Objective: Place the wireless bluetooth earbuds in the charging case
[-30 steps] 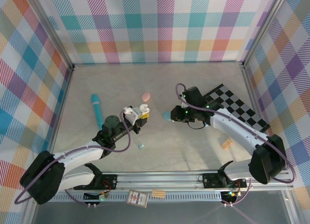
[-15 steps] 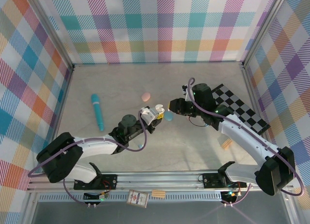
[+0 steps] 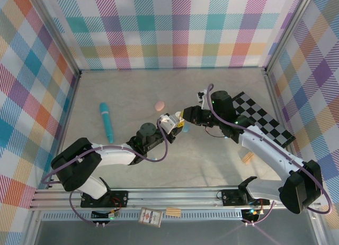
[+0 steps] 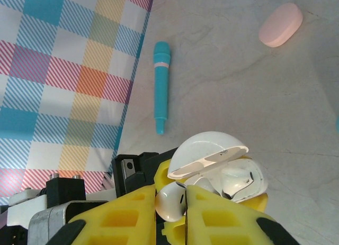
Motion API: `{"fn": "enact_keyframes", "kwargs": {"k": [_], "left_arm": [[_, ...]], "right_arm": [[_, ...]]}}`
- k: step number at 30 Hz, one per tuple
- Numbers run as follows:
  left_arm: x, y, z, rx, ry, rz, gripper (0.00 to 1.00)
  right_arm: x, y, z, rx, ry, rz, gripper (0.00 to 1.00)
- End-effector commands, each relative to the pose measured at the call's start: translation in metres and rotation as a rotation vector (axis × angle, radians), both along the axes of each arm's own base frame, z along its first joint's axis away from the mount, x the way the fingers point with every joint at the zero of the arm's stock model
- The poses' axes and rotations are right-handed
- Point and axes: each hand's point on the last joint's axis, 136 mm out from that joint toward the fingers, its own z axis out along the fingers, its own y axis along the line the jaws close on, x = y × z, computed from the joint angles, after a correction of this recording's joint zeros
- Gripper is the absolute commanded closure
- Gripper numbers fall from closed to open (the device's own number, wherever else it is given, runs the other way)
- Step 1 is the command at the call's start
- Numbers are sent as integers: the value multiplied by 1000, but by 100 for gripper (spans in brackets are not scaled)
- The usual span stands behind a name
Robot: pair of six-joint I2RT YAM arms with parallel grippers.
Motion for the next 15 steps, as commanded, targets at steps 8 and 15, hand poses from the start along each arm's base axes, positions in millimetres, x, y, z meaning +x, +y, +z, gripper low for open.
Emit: {"fn": "enact_keyframes", "kwargs": {"k": [8,15], "left_arm": [[-7,-10,35,-99,-49,-41,100],[-7,-11,35,-98,-49,-46,100]], "right_arm": [[5,-1,-8,2,12,-15,82],[9,-2,-4,16,3,-38,82]]}}
